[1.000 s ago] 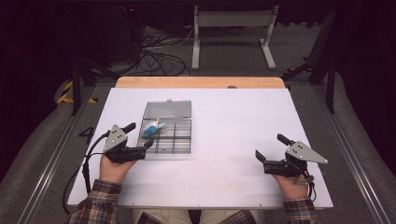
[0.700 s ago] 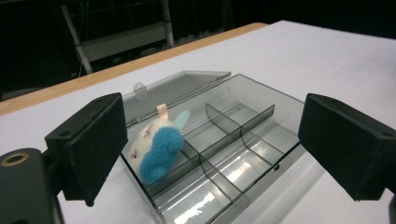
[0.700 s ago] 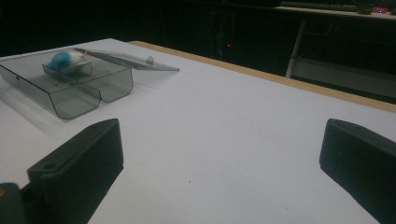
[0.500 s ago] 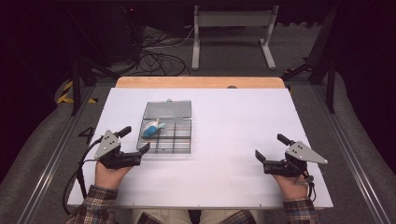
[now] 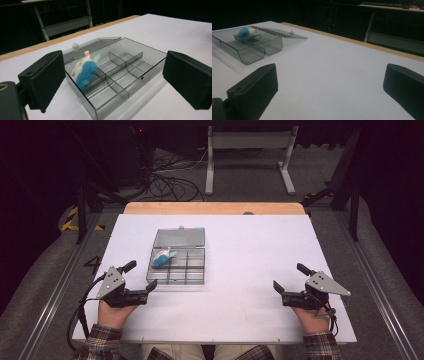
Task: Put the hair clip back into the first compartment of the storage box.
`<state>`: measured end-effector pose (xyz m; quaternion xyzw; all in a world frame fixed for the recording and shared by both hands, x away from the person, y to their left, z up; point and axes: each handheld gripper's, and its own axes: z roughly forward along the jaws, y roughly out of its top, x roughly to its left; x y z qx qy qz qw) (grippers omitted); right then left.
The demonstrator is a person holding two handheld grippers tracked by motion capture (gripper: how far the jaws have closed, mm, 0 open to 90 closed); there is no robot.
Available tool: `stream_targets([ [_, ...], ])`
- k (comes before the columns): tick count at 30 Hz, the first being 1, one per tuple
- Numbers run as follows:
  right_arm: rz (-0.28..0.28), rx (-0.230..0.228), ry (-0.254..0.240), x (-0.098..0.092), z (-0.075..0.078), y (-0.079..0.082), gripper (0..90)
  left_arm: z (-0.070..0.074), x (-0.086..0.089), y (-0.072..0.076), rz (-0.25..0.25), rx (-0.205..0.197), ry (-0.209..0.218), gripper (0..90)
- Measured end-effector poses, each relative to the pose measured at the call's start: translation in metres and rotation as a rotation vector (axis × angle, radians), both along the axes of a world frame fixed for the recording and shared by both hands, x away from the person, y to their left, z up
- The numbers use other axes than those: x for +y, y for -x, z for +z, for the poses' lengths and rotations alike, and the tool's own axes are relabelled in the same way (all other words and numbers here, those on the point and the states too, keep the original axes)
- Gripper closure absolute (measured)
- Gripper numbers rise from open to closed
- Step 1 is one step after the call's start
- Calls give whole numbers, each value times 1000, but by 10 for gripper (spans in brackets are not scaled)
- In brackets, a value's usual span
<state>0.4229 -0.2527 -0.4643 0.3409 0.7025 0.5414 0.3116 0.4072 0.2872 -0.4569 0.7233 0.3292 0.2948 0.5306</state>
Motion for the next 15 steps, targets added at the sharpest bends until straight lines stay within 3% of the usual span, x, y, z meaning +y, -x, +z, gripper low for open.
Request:
stream_targets([
  [15, 0, 5, 1, 1, -2, -2, 3, -4, 4, 0, -10, 13, 2, 54],
])
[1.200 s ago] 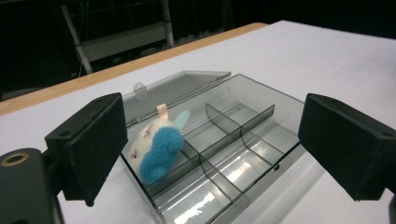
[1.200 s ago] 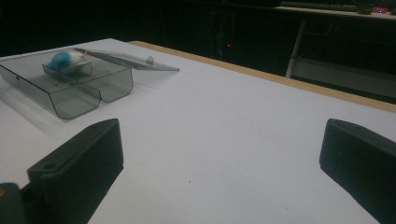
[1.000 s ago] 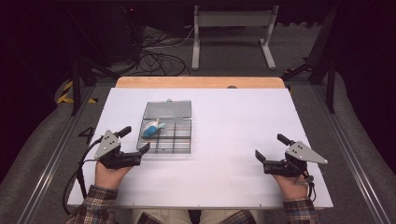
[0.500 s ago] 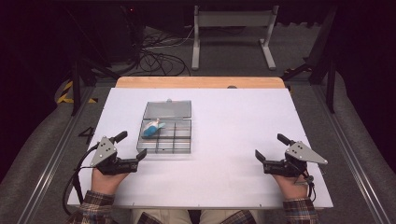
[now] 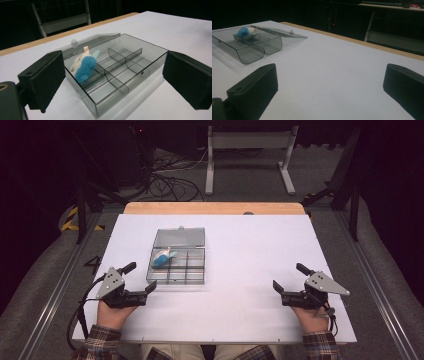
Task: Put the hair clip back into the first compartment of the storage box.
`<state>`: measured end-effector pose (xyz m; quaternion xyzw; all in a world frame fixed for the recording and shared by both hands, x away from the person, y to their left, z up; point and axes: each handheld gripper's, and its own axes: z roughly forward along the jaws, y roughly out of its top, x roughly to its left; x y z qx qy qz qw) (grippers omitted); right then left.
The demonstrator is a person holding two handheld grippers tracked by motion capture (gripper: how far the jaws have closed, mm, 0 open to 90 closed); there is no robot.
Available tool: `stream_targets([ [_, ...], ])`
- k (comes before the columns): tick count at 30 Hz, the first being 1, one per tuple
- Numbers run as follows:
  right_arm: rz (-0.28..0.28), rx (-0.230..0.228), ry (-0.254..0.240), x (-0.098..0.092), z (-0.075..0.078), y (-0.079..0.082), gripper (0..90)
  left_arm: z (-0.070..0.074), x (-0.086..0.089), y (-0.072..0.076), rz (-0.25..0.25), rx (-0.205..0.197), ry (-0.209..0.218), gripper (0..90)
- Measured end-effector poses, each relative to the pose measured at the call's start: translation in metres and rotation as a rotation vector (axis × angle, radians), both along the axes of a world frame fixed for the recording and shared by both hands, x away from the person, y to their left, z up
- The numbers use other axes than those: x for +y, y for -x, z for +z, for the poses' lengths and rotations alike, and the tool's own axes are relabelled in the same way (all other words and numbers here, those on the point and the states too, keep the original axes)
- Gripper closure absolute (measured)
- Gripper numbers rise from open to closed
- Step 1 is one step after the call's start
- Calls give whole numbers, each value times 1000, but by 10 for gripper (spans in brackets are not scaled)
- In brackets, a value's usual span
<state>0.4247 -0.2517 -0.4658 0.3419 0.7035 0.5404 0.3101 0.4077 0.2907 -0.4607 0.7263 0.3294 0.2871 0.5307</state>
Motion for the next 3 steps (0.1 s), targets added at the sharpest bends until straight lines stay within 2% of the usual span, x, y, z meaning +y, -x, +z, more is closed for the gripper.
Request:
stream_targets([
  [3, -2, 3, 3, 1, -1, 0, 3, -1, 2, 1, 6, 4, 16, 54],
])
